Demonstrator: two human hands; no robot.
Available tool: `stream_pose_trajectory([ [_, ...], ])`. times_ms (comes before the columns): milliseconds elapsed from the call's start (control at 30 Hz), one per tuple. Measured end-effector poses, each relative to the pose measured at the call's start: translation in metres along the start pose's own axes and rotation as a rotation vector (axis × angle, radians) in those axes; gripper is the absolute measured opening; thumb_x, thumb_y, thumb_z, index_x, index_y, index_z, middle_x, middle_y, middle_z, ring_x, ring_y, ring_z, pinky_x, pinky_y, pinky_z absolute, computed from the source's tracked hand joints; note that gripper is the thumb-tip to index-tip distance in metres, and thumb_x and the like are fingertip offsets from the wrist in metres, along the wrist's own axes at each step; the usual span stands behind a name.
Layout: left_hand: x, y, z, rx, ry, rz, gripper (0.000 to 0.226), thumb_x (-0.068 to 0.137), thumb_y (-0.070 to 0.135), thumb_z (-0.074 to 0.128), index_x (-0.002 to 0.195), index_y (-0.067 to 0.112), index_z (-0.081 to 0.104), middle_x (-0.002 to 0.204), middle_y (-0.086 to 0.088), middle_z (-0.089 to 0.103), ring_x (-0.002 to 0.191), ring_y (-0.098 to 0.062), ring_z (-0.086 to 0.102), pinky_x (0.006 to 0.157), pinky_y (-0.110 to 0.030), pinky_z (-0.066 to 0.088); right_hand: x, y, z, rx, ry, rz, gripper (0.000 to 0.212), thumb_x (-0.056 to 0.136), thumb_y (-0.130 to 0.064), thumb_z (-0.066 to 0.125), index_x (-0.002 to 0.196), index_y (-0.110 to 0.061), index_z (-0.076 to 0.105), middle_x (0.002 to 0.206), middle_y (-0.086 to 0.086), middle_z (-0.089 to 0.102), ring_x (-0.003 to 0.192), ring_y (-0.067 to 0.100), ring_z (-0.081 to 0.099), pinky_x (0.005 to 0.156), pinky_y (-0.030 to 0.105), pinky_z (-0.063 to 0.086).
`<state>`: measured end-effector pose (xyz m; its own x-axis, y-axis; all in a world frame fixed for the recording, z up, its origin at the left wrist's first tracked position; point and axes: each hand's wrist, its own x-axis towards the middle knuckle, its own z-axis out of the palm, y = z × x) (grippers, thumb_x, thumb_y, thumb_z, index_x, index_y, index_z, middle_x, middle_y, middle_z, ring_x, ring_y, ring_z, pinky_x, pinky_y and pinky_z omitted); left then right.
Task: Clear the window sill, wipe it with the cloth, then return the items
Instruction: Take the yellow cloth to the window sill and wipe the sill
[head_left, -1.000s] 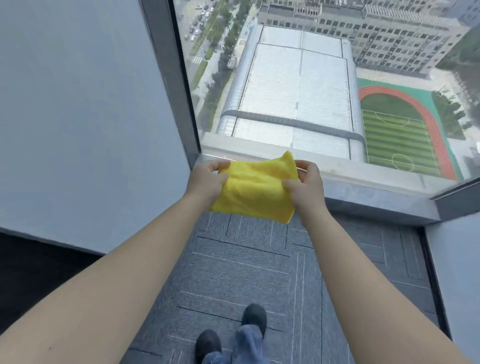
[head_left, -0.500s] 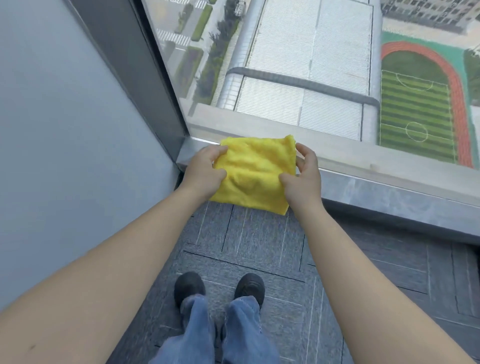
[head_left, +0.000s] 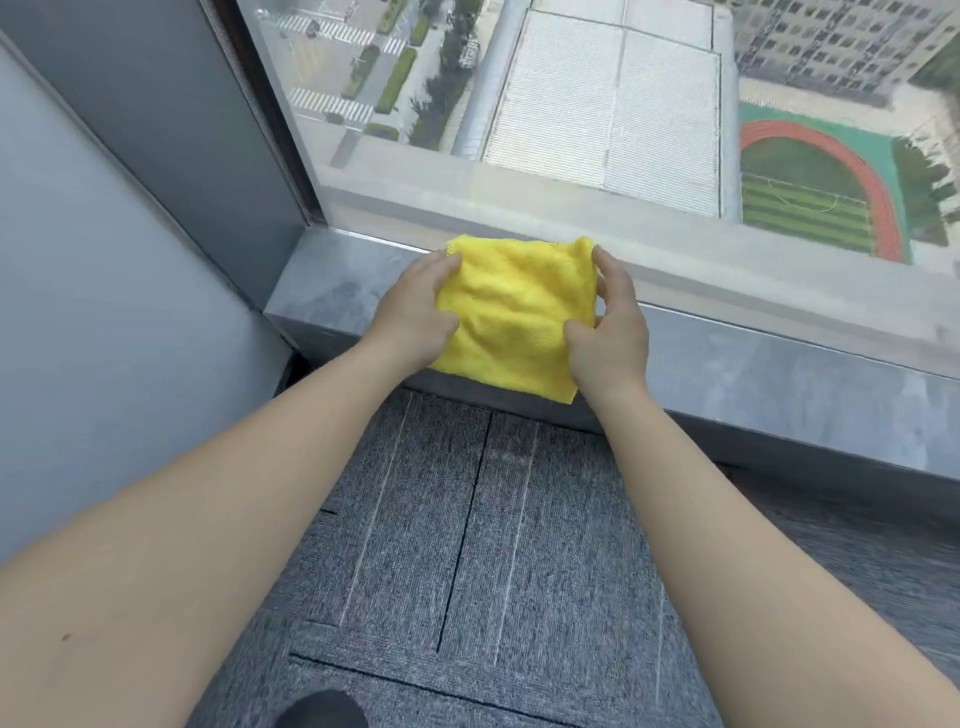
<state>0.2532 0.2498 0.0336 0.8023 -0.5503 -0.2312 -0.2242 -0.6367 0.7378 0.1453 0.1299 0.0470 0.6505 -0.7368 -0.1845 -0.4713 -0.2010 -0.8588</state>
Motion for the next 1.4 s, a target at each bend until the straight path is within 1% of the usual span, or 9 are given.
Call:
stream_pose_trajectory([
  [100,0.017,-0.014,0.008,0.057,-0.008,0.032,0.062,0.080,-0.006,0.044,0.137,0.013,0.030,0.153,-0.004,0.021,0.139,-0.017,0.022,0.105,-0.018,0.015,0.017,0.016,0.014,-0.066,-0.015,-0.045,0.071,0.078,0.009,0.041,0.141,-0.024,0.032,0.134,0.001,0.048,0.119,0.023,0.050,0.098,0.029,0.040],
  [200,0.025,-0.021,0.012,0.148,-0.040,0.030,0.062,0.080,-0.003,0.047,0.137,0.014,0.029,0.154,-0.005,0.018,0.140,-0.022,0.020,0.110,-0.025,0.016,0.024,0.023,0.021,-0.250,-0.043,-0.022,0.068,0.082,0.007,0.044,0.143,-0.017,0.026,0.146,0.007,0.032,0.128,0.023,0.039,0.093,0.018,0.029],
  [333,0.028,-0.029,0.008,0.224,-0.028,0.026,0.057,0.082,0.004,0.052,0.135,0.011,0.032,0.152,-0.013,0.022,0.139,-0.030,0.020,0.113,-0.034,0.016,0.021,0.023,0.031,-0.483,-0.119,-0.114,0.057,0.087,-0.001,0.047,0.141,-0.009,0.030,0.154,0.012,0.019,0.140,0.027,0.020,0.106,0.022,0.014],
  [500,0.027,-0.056,-0.005,0.285,0.097,-0.019,0.043,0.085,0.017,0.049,0.128,0.011,0.043,0.145,-0.013,0.036,0.135,-0.031,0.027,0.110,-0.038,0.021,0.028,0.020,0.061,-0.670,-0.265,-0.203,0.058,0.091,-0.027,0.050,0.144,-0.025,0.026,0.159,0.008,0.002,0.146,0.031,0.002,0.117,0.044,0.005],
  [667,0.021,-0.076,-0.015,0.315,0.158,-0.037,0.037,0.088,0.017,0.045,0.124,0.009,0.047,0.141,-0.014,0.041,0.133,-0.032,0.027,0.109,-0.038,0.021,0.033,0.027,0.084,-0.890,-0.375,-0.130,0.063,0.089,-0.061,0.029,0.144,-0.044,0.002,0.157,0.003,-0.020,0.140,0.044,-0.020,0.108,0.066,-0.010],
  [933,0.006,-0.099,-0.033,0.238,0.208,-0.022,0.039,0.090,0.014,0.034,0.125,0.000,0.045,0.141,-0.022,0.041,0.134,-0.030,0.033,0.108,-0.028,0.017,0.036,0.024,0.123,-0.921,-0.176,-0.122,0.063,0.095,-0.049,0.024,0.148,-0.021,0.005,0.158,0.014,-0.005,0.144,0.039,-0.007,0.113,0.058,-0.007],
  [1167,-0.004,-0.111,-0.038,0.223,0.198,-0.064,0.038,0.092,0.009,0.036,0.128,-0.002,0.041,0.145,-0.023,0.034,0.137,-0.029,0.029,0.112,-0.030,0.017,0.029,0.036,0.107,-0.830,-0.328,-0.579,0.057,0.089,-0.033,0.023,0.141,-0.015,0.035,0.156,0.011,0.022,0.145,0.032,0.015,0.118,0.040,0.004],
  [1267,-0.009,-0.115,-0.037,0.243,0.178,-0.089,0.040,0.092,0.014,0.037,0.127,-0.004,0.041,0.144,-0.026,0.033,0.136,-0.034,0.028,0.113,-0.034,0.018,0.029,0.039,0.101,-0.856,-0.268,-0.516,0.059,0.089,-0.038,0.017,0.142,-0.016,0.034,0.156,0.010,0.022,0.145,0.031,0.015,0.118,0.042,0.005],
  [1400,-0.016,-0.122,-0.038,0.258,0.196,-0.123,0.046,0.087,0.022,0.036,0.123,-0.006,0.044,0.140,-0.029,0.036,0.133,-0.038,0.032,0.113,-0.039,0.022,0.030,0.021,0.125,-0.966,-0.288,-0.233,0.060,0.094,-0.050,0.021,0.148,-0.029,0.004,0.159,0.006,-0.008,0.144,0.038,-0.011,0.114,0.056,-0.008],
])
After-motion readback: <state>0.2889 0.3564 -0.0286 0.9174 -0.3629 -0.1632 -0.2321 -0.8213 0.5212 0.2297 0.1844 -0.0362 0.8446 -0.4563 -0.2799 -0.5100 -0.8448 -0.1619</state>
